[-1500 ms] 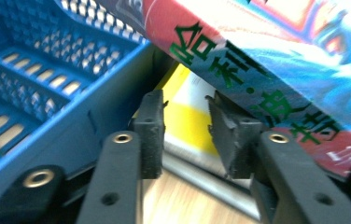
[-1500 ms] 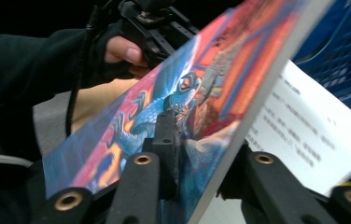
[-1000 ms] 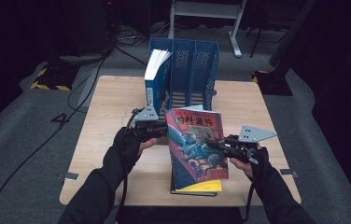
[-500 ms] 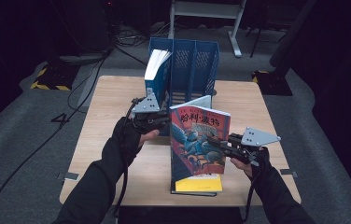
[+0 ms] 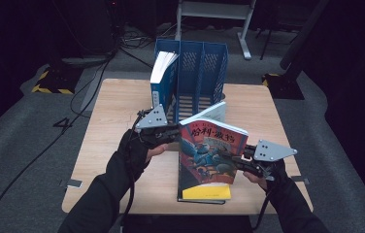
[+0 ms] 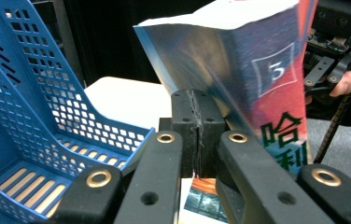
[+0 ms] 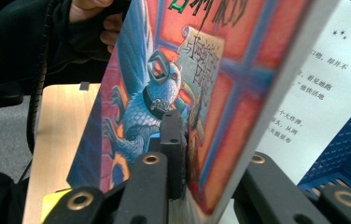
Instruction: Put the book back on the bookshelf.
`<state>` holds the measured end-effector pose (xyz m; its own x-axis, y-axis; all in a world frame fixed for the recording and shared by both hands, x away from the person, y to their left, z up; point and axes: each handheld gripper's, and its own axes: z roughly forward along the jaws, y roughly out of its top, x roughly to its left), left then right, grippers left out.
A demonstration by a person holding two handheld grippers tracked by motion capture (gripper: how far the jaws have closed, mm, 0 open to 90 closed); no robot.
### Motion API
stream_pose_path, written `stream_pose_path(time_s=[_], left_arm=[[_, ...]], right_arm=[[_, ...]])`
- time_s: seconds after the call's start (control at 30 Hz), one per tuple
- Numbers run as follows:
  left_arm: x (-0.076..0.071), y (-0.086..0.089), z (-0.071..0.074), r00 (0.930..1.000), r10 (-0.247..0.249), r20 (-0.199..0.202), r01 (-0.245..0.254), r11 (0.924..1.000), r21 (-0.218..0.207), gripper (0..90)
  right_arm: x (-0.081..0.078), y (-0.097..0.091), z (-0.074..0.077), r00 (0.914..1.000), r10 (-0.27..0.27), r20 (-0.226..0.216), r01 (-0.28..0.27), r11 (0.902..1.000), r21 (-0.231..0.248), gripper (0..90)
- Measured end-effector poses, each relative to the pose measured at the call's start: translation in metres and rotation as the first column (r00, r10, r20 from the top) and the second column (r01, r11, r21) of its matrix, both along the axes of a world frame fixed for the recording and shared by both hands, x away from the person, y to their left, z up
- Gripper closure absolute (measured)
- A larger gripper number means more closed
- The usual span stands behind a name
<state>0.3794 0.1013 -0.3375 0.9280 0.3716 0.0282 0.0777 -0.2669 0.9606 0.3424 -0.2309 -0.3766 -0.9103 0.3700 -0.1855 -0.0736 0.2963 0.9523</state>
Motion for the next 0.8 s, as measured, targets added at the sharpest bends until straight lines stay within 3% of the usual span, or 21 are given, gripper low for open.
stream_pose_path(time_s=[0.13,0.23,0.3,0.5,0.8], left_arm=[[-0.012,0.002,-0.001,0.9997,0.021,0.013,-0.021,0.9998,-0.004,70.0],[-0.02,0.003,-0.004,0.9974,0.059,0.042,-0.06,0.9978,0.029,60.6],[-0.023,0.007,-0.008,0.9975,0.066,0.024,-0.067,0.9974,0.029,56.7],[-0.036,0.017,-0.02,0.9913,0.132,0.001,-0.131,0.9869,0.093,41.0],[-0.046,0.021,-0.04,0.9911,0.118,-0.063,-0.106,0.9808,0.164,31.8]], right_arm=[[-0.009,-0.003,0.001,0.9996,0.026,0.01,-0.026,0.9996,-0.004,81.8],[-0.014,-0.005,0.0,0.9992,0.036,0.018,-0.036,0.9993,-0.009,82.2],[-0.016,-0.006,0.0,0.9989,0.042,0.02,-0.042,0.9991,-0.01,82.4],[-0.021,-0.007,0.0,0.9984,0.051,0.026,-0.051,0.9986,-0.017,82.7],[-0.024,-0.008,0.0,0.998,0.055,0.031,-0.055,0.9983,-0.02,82.8]])
